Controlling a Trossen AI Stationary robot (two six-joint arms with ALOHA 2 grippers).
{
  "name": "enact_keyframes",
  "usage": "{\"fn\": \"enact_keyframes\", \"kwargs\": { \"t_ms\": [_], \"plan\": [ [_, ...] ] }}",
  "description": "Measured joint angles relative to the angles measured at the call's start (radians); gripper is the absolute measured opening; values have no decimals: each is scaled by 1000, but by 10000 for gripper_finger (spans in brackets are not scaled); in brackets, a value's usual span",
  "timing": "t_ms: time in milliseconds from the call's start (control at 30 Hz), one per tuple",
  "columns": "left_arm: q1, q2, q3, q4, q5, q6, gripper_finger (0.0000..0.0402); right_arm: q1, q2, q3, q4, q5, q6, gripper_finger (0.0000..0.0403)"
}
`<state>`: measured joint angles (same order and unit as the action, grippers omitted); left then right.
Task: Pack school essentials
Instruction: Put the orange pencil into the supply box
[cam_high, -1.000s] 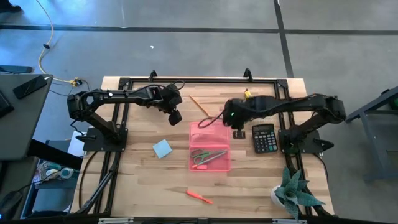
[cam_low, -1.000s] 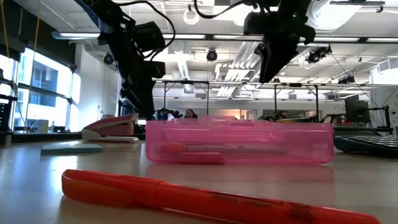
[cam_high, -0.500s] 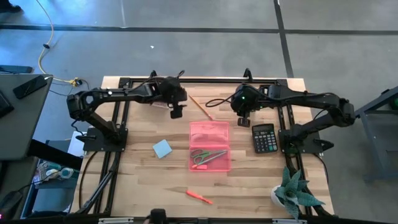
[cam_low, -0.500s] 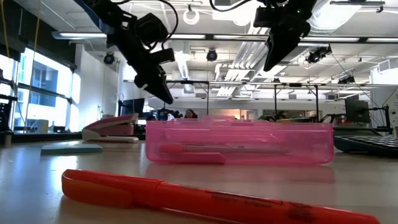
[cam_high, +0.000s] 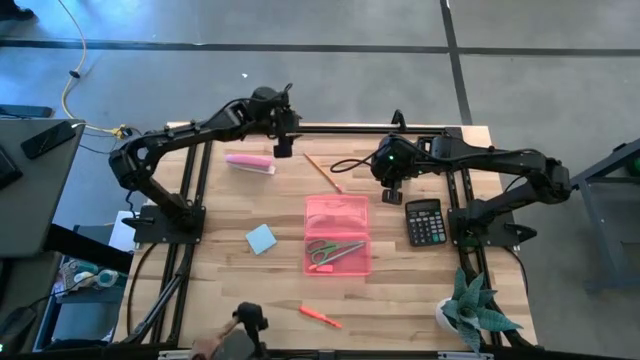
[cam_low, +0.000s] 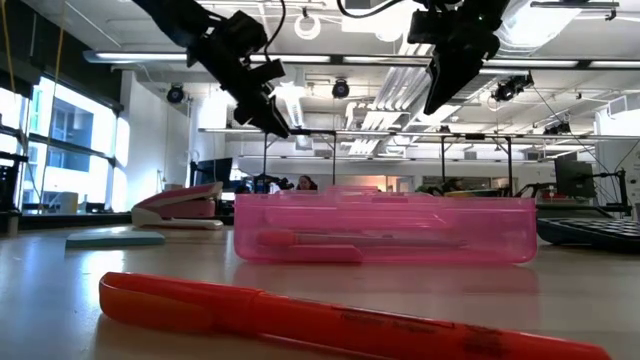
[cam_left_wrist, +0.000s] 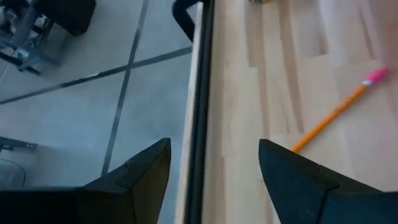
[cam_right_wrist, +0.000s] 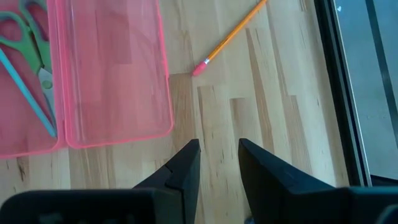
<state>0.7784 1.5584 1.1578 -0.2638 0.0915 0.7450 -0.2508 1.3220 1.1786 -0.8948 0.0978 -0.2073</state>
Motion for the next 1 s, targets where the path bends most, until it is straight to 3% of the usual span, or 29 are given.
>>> {"fn": "enact_keyframes", "kwargs": {
  "t_ms": [433, 667, 1000],
  "plan": [
    [37, 239, 180, -128, 63, 75, 229, 0, 0, 0, 0, 0, 35, 102],
    [15, 366, 213, -137, 118, 79, 229, 0, 0, 0, 1, 0, 35, 102],
    [-15, 486, 257, -208, 110, 123, 229, 0, 0, 0, 1, 0, 53, 102]
  ]
}}
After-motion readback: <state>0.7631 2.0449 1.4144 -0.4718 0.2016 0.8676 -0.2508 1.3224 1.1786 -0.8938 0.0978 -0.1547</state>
